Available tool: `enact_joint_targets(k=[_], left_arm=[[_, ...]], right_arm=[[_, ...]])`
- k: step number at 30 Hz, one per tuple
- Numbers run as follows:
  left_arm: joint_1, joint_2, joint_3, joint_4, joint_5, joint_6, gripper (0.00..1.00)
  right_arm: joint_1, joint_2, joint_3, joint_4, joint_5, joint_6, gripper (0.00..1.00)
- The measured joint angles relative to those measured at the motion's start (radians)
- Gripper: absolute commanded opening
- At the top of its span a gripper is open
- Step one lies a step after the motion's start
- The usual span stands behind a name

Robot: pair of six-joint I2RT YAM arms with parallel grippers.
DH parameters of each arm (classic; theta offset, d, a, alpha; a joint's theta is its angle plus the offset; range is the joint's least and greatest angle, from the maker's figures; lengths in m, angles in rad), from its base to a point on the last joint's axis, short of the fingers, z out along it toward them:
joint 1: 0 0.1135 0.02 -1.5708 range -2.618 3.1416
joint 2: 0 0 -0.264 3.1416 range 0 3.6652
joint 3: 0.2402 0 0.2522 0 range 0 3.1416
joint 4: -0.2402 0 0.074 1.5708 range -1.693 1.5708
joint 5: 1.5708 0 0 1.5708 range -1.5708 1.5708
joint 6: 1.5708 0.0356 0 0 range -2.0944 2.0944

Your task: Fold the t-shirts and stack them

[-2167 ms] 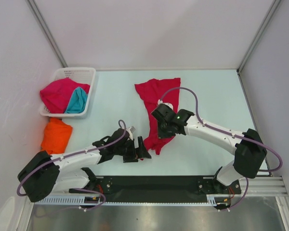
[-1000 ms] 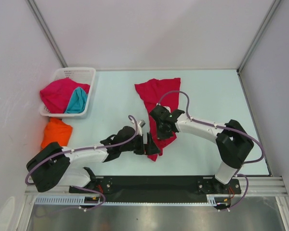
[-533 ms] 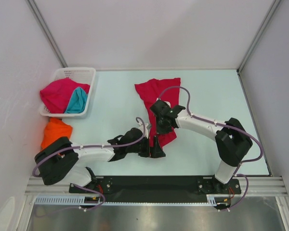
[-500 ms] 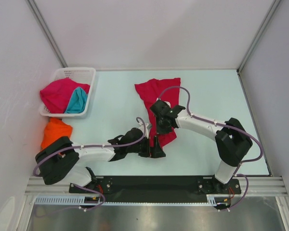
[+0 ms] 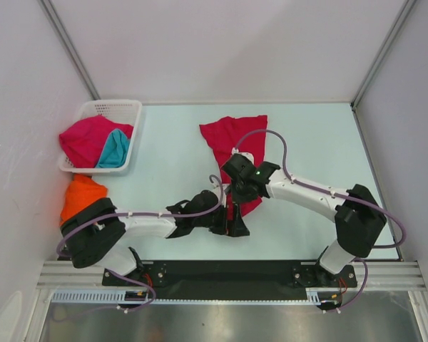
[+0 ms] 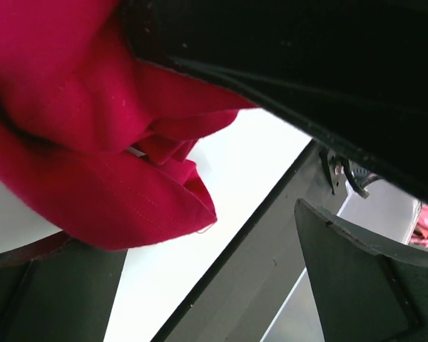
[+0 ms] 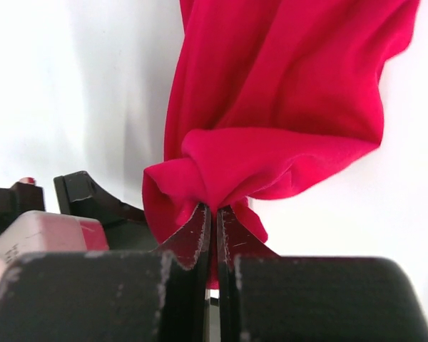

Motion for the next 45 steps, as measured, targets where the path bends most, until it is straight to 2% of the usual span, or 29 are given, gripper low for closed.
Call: enact_joint_targets(k=[4, 11, 20, 24, 27, 31, 35, 43, 45], left_arm=[[-0.012, 0.004, 0.002, 0.006, 0.014, 0.023, 0.98], [-0.03, -0.003, 0.013, -0.013, -0.013, 0.055, 0.86], [-0.07, -0.093, 0.027, -0.18, -0.296, 0.068, 0.93], [-0.082, -0.122, -0.005, -0.174, -0.412, 0.061, 0.93], [-0.052, -0.114, -0.068, -0.165, -0.55, 0.016, 0.93], [-0.043, -0.092, -0.068, -0.152, -0.678, 0.005, 0.93], [-0.049, -0.069, -0.068, -0.125, -0.734, 0.007, 0.93], [-0.063, -0.064, -0.069, -0.116, -0.755, 0.012, 0.92], [-0.064, -0.066, -0.072, -0.114, -0.758, 0.012, 0.88]], right_arm=[[0.017, -0.035, -0.032, -0.002, 0.028, 0.032, 0.0], [0.039, -0.064, -0.05, -0.013, 0.076, 0.08, 0.0], [0.048, -0.064, -0.052, 0.058, 0.088, 0.125, 0.0], [0.048, -0.053, -0.04, 0.074, 0.087, 0.13, 0.0], [0.076, -0.055, -0.024, 0.022, 0.019, 0.126, 0.0], [0.124, -0.055, -0.019, -0.006, -0.053, 0.125, 0.0], [0.132, -0.054, -0.001, -0.033, -0.07, 0.125, 0.0], [0.104, -0.017, 0.032, -0.064, -0.085, 0.1, 0.0], [0.09, -0.006, 0.047, -0.068, -0.09, 0.093, 0.0]])
